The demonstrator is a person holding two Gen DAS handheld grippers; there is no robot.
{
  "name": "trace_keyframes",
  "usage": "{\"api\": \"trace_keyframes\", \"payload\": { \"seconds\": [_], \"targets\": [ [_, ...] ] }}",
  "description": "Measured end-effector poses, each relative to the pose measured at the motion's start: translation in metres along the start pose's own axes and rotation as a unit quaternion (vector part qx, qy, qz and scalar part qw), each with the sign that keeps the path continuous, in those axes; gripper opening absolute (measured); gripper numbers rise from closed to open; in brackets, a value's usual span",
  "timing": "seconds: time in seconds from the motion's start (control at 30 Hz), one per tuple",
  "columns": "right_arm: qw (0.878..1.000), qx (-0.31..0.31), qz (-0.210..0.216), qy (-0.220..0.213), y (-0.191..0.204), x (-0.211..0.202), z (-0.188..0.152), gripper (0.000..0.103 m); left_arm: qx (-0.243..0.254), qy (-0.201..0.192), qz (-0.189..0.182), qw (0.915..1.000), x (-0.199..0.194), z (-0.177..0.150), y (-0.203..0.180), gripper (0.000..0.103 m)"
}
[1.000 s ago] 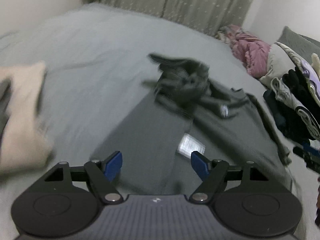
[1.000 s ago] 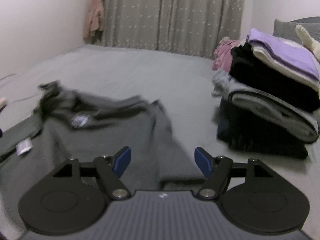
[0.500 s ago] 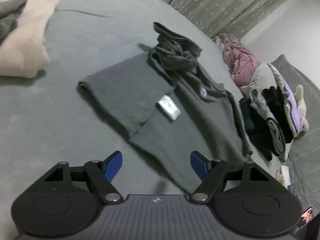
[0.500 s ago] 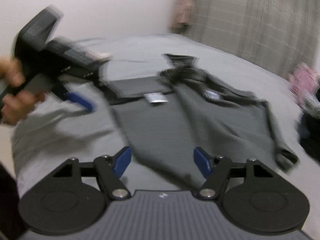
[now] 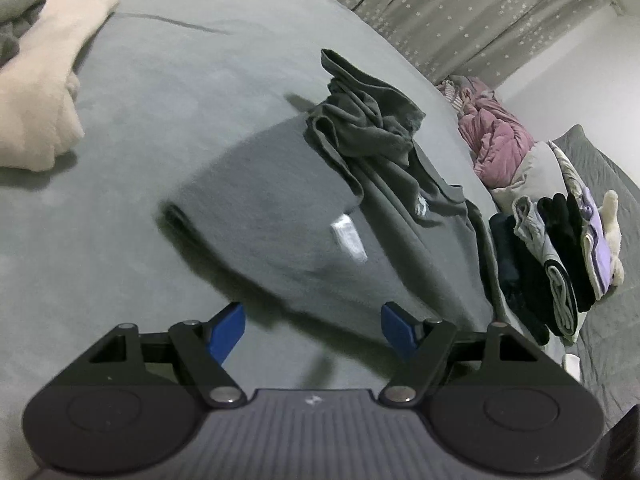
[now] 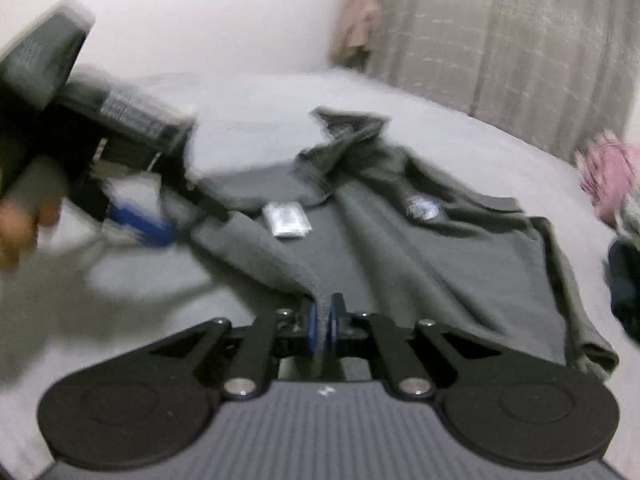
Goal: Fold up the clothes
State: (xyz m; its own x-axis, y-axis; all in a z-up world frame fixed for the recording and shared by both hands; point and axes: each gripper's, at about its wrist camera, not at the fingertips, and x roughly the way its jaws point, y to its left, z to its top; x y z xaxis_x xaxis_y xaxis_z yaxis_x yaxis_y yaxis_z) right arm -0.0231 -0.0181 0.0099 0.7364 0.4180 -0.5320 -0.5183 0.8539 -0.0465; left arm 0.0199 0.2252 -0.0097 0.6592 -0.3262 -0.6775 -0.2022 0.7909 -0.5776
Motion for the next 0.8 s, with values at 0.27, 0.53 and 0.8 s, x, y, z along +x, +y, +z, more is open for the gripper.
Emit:
{"api": "trace_keyframes", "payload": {
  "seconds": [0.27,0.53,0.8],
  "targets": [
    [0.996,0.072,0.044,-0.010,-0.024,-0.026,0.000,0.003,-0.019,0.005,-0.020,0.9996,0.006,-0.002,-0.003,0.070],
    [0.994,0.073,0.086,-0.007,-0.019,-0.046,-0.001,0.003,-0.007,-0.044,0.009,0.9990,0.010,0.004,-0.008,0.011],
    [0.984,0.085,0.157,-0.015,-0.020,-0.087,-0.008,0.003,0.005,-0.180,0.068,0.9813,-0.044,0.013,-0.007,0.010]
  ]
}}
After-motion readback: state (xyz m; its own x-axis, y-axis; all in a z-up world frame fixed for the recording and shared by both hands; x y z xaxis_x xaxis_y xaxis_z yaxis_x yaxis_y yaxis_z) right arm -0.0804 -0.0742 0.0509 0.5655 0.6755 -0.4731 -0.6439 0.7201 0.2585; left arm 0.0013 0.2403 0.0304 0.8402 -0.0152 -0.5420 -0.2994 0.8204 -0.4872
